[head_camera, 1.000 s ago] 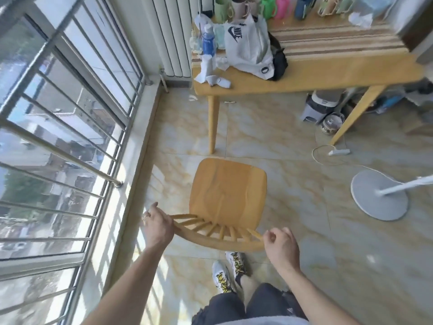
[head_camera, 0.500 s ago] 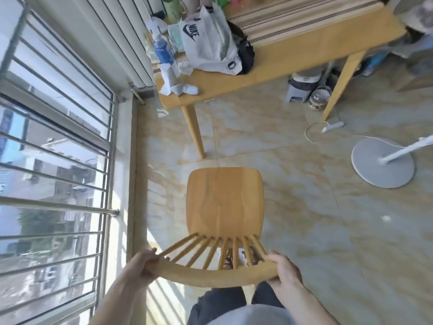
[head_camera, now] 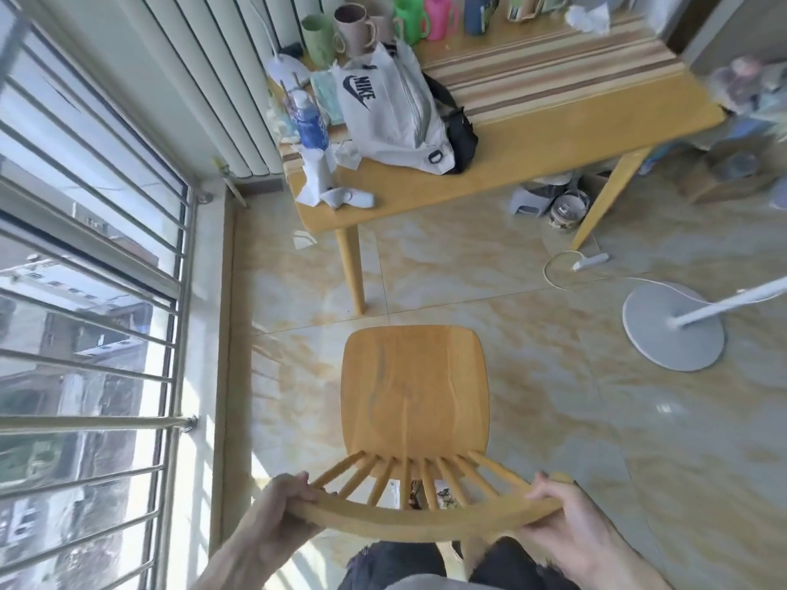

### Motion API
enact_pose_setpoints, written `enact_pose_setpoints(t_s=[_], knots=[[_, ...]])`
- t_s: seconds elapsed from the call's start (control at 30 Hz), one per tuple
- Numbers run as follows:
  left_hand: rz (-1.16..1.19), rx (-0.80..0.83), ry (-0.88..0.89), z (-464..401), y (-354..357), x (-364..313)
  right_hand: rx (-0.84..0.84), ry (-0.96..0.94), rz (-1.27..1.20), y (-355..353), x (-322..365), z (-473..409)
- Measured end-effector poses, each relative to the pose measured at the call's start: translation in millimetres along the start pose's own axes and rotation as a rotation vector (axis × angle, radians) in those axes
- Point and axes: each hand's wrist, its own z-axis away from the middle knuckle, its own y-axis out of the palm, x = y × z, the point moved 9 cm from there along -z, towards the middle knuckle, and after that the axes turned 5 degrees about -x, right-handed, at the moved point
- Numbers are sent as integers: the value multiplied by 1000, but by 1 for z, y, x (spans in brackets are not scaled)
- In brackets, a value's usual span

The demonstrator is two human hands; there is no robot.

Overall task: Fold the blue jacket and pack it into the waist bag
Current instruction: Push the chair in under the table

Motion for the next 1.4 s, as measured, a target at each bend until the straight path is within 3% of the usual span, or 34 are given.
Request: enact_pose_setpoints(t_s=[0.1,0.17,0.27,0.53,0.83,1.17,1.4], knots=[[-11,122,-33,11,43,-35,42,-82,142,38,52,14],[-47,90,-31,4,57,-56,37,-131,207,62,88,25],[-30,50,-3,1,87,-83,22,-178,228,84,129,28],[13,154,-21,4,190,-119,18,-262,238,108,236,33],[79,222,15,-11,351,-163,54,-341,277,136,404,2],[240,216,54,-41,547,-203,88,-252,308,175,608,-99],[269,124,118,-66,609,-222,79,-181,277,186,678,-155]])
